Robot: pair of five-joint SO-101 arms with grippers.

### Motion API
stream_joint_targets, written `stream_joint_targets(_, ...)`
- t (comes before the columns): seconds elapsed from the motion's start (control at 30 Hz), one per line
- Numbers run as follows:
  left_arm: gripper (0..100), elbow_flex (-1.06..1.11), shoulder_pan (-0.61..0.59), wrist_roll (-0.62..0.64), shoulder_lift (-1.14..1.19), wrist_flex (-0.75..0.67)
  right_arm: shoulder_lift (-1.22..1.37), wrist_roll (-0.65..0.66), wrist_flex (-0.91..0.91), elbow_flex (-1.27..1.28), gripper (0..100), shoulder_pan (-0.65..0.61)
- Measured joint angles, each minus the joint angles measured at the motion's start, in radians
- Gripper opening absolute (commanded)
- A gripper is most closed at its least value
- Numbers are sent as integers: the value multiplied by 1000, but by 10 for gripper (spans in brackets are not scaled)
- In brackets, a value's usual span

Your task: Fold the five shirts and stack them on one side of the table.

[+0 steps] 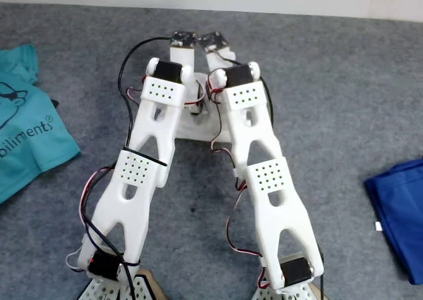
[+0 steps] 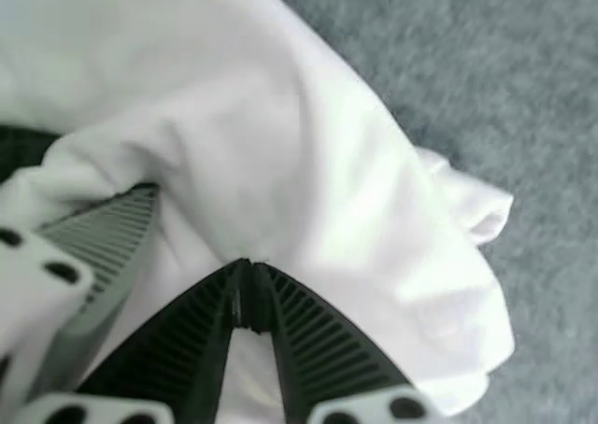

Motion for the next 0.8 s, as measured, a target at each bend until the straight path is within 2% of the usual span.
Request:
stream_joint_targets(0.17, 231, 20, -8, -29, -48, 5, -2, 0, 9, 0, 6, 32)
stream_joint_targets(0.27, 277, 129, -14, -32, -123, 5, -11, 15, 9, 0, 6, 54)
stream_joint_targets(0.37, 280, 279, -21, -31, -219, 5, -64, 25, 15, 51, 6, 66)
stream_joint_targets(0.53, 280, 499, -25, -31, -319, 3, -195, 25, 15, 299, 6, 69)
stream_joint_targets(0.7, 280, 578, -54, -31, -325, 2, -292, 72, 15, 494, 6, 69)
stream_joint_targets(0.8, 280, 580, -64, -32, -331, 2, -302, 92, 15, 517, 6, 74)
